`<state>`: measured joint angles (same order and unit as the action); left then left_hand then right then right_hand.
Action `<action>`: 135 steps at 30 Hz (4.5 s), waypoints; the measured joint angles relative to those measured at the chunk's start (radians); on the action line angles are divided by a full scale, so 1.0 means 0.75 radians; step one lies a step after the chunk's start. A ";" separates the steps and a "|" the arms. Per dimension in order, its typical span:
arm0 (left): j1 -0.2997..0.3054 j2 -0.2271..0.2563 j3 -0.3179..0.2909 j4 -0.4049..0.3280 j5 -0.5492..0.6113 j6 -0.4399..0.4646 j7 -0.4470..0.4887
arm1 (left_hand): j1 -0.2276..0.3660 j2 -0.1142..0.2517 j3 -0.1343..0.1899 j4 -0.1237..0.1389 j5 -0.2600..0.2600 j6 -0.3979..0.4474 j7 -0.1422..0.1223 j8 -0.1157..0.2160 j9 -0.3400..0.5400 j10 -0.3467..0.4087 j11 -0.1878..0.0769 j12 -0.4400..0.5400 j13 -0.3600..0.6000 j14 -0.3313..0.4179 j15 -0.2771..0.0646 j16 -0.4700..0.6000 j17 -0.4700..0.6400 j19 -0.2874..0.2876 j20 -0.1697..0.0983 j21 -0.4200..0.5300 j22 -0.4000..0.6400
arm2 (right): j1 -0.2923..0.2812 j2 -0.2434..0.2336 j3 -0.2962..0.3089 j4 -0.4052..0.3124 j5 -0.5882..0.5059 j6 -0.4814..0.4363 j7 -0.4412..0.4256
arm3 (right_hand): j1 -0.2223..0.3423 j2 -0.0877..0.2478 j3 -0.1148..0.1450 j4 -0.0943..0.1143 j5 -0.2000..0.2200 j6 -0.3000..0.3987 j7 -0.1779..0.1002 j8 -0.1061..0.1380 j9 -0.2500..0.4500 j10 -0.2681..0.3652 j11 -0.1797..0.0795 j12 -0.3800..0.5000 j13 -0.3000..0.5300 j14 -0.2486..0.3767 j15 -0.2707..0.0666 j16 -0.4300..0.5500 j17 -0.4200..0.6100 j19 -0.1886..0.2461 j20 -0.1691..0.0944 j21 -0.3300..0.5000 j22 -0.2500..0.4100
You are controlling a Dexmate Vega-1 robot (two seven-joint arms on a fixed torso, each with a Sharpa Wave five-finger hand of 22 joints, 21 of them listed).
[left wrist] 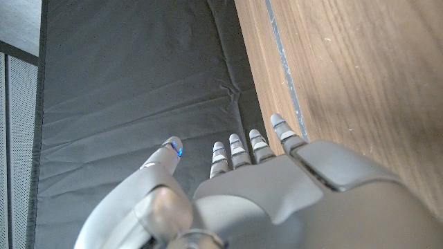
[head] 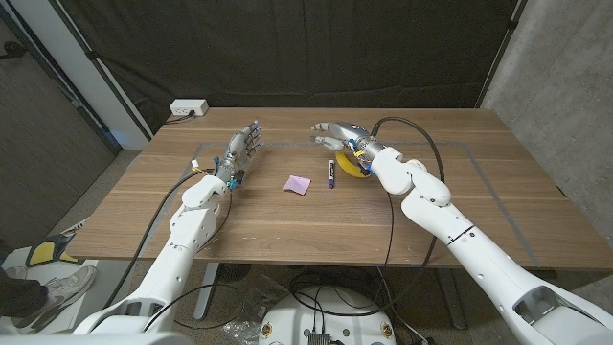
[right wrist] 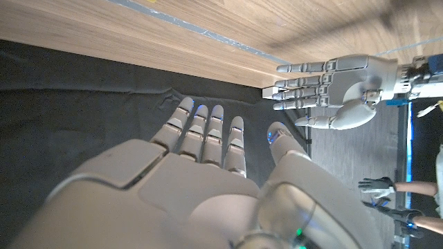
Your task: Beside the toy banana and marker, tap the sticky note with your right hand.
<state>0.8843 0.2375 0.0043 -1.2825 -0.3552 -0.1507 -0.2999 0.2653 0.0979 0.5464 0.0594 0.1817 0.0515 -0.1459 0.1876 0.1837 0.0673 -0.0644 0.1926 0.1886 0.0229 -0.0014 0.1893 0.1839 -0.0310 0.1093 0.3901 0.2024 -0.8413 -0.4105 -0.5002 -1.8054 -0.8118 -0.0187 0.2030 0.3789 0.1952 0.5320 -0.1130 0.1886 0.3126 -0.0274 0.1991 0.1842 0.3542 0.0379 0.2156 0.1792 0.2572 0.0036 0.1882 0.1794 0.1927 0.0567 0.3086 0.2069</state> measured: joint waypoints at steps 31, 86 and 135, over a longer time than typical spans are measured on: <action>0.043 0.020 -0.030 -0.076 -0.005 0.026 0.047 | -0.014 -0.013 -0.018 0.026 0.000 -0.007 -0.007 0.000 0.006 -0.007 0.007 0.000 0.000 -0.017 0.017 0.000 0.007 -0.027 0.016 -0.009 0.000 | 0.069 0.066 -0.162 0.066 -0.253 0.085 0.124 | 0.094 0.005 0.076 0.041 0.005 0.017 -0.016 0.000 0.000 -0.016 -0.044 -0.011 0.000 -0.038 -0.045 0.001 0.012 -0.006 -0.043 0.008 0.006; 0.028 0.037 -0.042 -0.108 -0.010 0.111 0.075 | -0.138 -0.016 -0.081 0.107 0.009 -0.041 -0.007 0.007 0.006 -0.024 0.024 0.000 0.000 -0.024 0.024 0.000 0.012 -0.028 0.018 -0.009 0.006 | 0.092 0.114 -0.243 0.245 -0.335 0.024 0.260 | 0.044 -0.026 -0.009 0.181 -0.021 0.197 0.003 0.033 -0.004 0.117 -0.084 0.016 -0.004 -0.072 -0.042 0.011 0.017 -0.051 -0.059 0.023 0.013; -0.097 0.007 -0.028 0.074 0.022 0.074 -0.005 | -0.154 -0.029 -0.088 0.107 0.020 -0.043 -0.005 0.007 0.003 -0.024 0.024 0.006 0.000 -0.029 0.019 0.000 0.009 -0.023 0.024 -0.009 0.006 | -0.041 0.031 -0.117 0.129 -0.280 0.017 0.095 | 0.120 -0.004 0.036 0.106 -0.021 0.069 -0.039 -0.034 0.000 0.012 -0.139 -0.052 0.001 -0.005 -0.059 0.000 0.013 0.006 -0.078 0.078 0.009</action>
<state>0.8114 0.2425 -0.0165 -1.2268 -0.3391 -0.0949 -0.3035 0.1497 0.0765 0.4801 0.1393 0.1965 0.0193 -0.1494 0.1927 0.1859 0.0495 -0.0467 0.1974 0.1883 0.0012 0.0125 0.1893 0.1907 -0.0484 0.1269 0.3831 0.2069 -0.8723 -0.3871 -0.5881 -1.7083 -1.0218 -0.0057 0.2742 0.4688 0.1924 0.5587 -0.0332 0.1730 0.3640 -0.0567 0.1733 0.1842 0.3634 -0.0665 0.1764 0.1802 0.2536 -0.0403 0.1880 0.1889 0.1969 -0.0021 0.3668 0.2139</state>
